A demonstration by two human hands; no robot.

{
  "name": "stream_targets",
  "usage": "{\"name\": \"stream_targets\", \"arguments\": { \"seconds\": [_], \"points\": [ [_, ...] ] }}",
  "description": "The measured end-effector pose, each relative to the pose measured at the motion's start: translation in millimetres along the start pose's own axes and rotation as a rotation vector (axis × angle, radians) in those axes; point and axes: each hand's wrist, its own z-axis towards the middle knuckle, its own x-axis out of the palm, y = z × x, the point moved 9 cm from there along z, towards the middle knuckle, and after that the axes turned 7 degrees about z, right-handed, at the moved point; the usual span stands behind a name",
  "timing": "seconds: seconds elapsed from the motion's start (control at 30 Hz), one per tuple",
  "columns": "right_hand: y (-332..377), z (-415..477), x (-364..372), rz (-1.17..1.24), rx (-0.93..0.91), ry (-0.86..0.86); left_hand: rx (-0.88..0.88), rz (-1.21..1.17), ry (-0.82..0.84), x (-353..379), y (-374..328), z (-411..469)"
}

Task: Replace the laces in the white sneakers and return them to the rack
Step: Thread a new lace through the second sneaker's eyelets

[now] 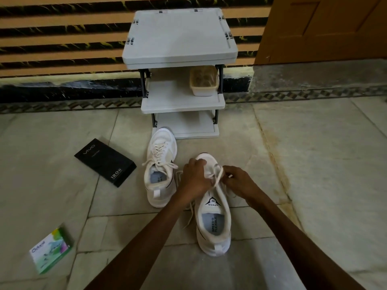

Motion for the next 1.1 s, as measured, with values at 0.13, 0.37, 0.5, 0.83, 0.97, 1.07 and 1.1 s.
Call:
{"name": "stream_targets", "arguments": {
  "seconds": [0.13,0.37,0.5,0.83,0.97,1.07,1.1],
  "points": [
    [-1,-4,10,0.383,0.172,0.084,0.016,-0.05,-0.109,0,4,-6],
    [127,-17,-34,1.06,-0.148,0.167,0.04,-0.119,-0.19,-3,1,-14],
    [137,-22,-41,1.021,-0.208,0.113,0.053,-0.078,-0.231,-3,-1,-16],
    [7,-2,-10,-0.401,0.077,-0.138,0.048,-0.147,-0.262,-3,1,-19],
    [18,-6,-8,-0.349,0.008,-0.203,0.073,-0.139,-0.315,-1,3,-23],
    [18,2,1,-0.389,0.068,-0.128,0.086,-0.096,-0.31,3,4,-24],
    [18,4,4,-0.415,0.087,-0.107,0.09,-0.083,-0.304,4,4,-24]
  ]
}}
